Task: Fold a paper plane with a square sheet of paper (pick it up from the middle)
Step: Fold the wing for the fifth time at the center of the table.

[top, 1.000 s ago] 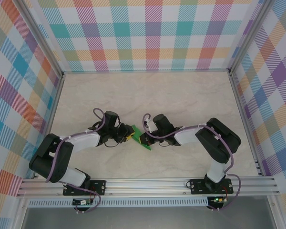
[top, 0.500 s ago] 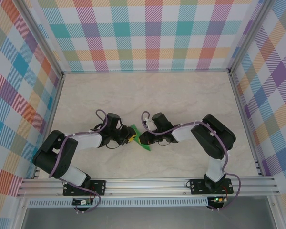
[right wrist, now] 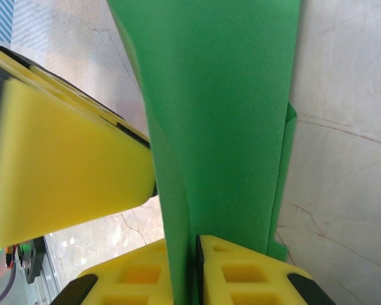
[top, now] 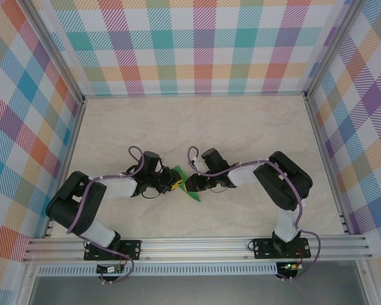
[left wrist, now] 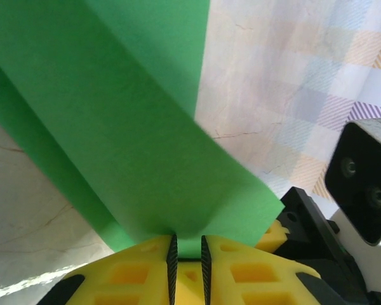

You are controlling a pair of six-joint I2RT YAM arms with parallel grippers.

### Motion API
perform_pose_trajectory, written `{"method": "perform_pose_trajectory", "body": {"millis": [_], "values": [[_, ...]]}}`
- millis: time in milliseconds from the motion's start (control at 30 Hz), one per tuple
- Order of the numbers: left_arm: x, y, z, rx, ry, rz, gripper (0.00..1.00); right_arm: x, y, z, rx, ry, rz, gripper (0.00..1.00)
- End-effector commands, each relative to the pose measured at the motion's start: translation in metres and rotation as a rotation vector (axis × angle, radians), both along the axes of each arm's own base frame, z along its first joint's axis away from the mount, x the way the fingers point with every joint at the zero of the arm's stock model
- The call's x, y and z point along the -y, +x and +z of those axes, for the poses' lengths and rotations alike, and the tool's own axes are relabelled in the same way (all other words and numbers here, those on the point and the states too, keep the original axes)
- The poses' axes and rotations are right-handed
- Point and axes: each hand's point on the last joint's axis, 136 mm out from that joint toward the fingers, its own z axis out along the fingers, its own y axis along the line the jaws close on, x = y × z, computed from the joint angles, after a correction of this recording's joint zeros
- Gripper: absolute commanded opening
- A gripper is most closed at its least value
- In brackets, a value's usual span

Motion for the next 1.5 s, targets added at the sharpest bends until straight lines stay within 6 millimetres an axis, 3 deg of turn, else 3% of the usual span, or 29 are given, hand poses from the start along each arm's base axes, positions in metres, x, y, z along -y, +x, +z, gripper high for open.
{"method": "perform_pose_trajectory", "body": {"millis": [0,800,1000,1333,1467], "values": [[0.007,0.003,0.001,0.01,-0.014,-0.016,0.18,0.002,-0.002,-0.005,-0.022,-0.019,0.019,0.15],[0.003,0.002,-0.007,-0.014,0.038,-0.02,0.15,0.005,-0.001,0.016,-0.006,-0.041,0.026,0.22],[0.004,0.003,-0.004,-0.007,0.034,-0.022,0.15,0.008,-0.005,0.006,-0.045,-0.057,0.018,0.15],[0.007,0.003,0.001,0.005,0.012,-0.034,0.15,0.022,-0.01,-0.02,-0.092,-0.167,0.003,0.11],[0.007,0.003,-0.001,0.0,0.013,-0.036,0.15,0.026,-0.01,-0.02,-0.077,-0.188,0.012,0.11]]}}
